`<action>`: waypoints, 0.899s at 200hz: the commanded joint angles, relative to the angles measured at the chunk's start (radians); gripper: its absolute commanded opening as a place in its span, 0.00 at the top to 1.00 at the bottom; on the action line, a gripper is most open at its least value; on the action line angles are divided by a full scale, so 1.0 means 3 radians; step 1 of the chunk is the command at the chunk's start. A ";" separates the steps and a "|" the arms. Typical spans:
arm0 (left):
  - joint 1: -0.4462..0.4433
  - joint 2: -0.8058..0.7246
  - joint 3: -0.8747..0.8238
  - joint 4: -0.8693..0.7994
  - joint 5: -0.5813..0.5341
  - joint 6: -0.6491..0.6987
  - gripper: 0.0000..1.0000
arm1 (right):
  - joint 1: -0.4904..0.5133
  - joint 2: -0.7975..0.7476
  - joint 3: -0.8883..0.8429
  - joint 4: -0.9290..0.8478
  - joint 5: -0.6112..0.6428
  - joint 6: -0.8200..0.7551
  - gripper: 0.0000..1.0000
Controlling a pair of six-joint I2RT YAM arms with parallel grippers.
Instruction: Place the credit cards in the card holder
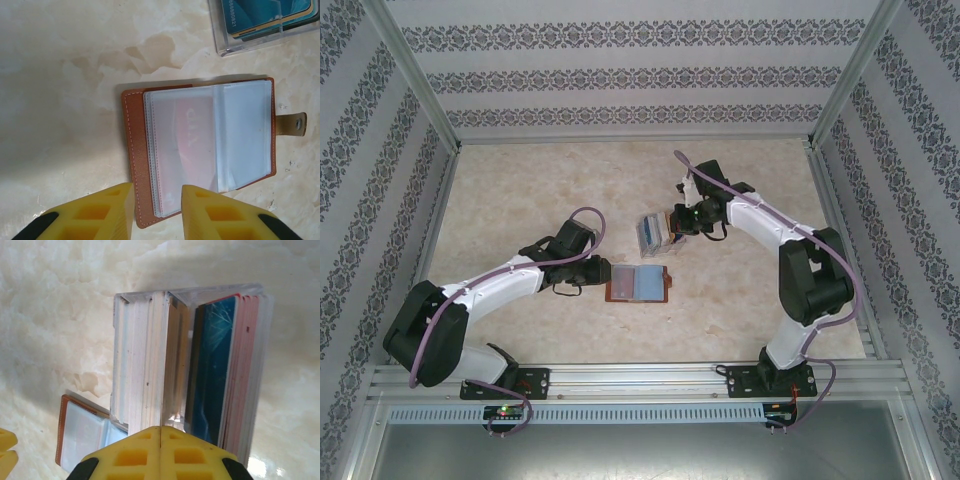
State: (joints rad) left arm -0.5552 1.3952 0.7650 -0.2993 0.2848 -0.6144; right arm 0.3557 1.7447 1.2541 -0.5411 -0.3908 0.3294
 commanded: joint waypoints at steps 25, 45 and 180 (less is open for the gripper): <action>-0.0005 0.0012 -0.0010 0.0034 0.0048 0.0000 0.70 | 0.0141 -0.0712 -0.0310 0.0138 0.0633 0.0018 1.00; -0.0007 0.0018 0.0009 -0.0036 0.0041 0.0035 0.70 | 0.0087 -0.0893 -0.0400 0.0158 0.0627 0.0082 1.00; 0.0014 0.0613 0.0098 0.0205 0.0982 0.0039 0.70 | 0.0510 -0.1794 -0.2119 0.1320 -0.0858 0.0938 1.00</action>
State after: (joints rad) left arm -0.5545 1.5291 0.7570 -0.2607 0.4923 -0.6094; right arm 0.4820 1.1793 0.6613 -0.2996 -0.5686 0.5335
